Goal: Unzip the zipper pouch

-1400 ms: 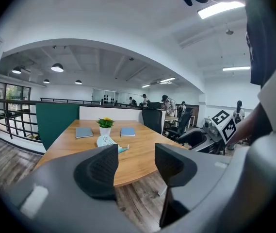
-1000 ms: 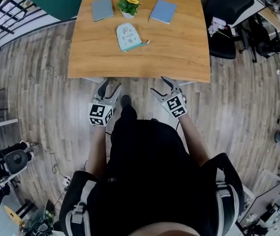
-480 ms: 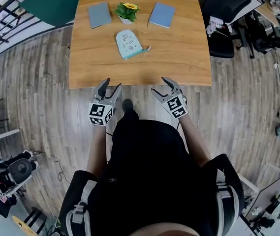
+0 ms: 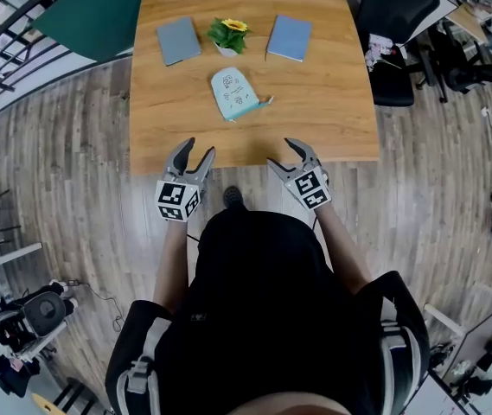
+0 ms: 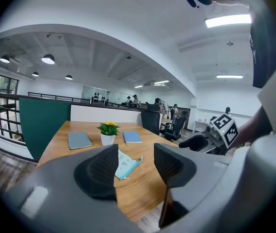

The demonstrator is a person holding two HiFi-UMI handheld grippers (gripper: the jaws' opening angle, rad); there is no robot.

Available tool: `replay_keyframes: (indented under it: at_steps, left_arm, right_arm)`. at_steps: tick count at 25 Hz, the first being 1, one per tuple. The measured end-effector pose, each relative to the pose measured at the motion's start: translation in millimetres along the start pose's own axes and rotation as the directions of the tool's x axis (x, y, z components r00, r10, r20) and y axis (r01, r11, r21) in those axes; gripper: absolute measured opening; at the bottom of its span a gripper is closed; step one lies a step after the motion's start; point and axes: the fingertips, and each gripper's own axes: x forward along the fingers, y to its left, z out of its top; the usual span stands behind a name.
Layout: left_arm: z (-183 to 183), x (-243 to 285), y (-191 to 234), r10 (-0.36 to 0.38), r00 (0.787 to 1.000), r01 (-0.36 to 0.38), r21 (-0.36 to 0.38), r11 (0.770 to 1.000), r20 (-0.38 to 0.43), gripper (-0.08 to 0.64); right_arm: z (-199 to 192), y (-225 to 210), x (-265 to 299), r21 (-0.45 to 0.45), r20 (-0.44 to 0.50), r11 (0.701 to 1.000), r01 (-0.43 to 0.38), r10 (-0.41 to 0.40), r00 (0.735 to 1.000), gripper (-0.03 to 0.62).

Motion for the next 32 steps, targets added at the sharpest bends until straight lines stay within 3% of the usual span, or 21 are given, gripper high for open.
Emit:
replay_keyframes:
  at_steps: [11, 21, 32]
  left_arm:
    - [-0.5, -1.3, 41.9, -0.014, 1.0, 0.014, -0.013, 1.0, -0.003, 0.216]
    - [-17.4, -1.0, 55.6, -0.07, 0.997, 0.069, -0.009, 0.998, -0.041, 0.21]
    - [-29.5, -1.9, 61.8, -0.092, 0.994, 0.091, -0.021, 0.996, -0.066, 0.209]
  right_arm:
    - [20.5, 7.0, 32.7, 0.006, -0.003, 1.0, 0.016, -0.016, 1.0, 0.288]
    - [16.3, 20.2, 43.3, 0.04, -0.034, 0.997, 0.062, -0.06, 0.998, 0.282]
    - [13.5, 31.3, 56.1, 0.073, -0.042, 0.996, 0.05, -0.047, 0.998, 0.281]
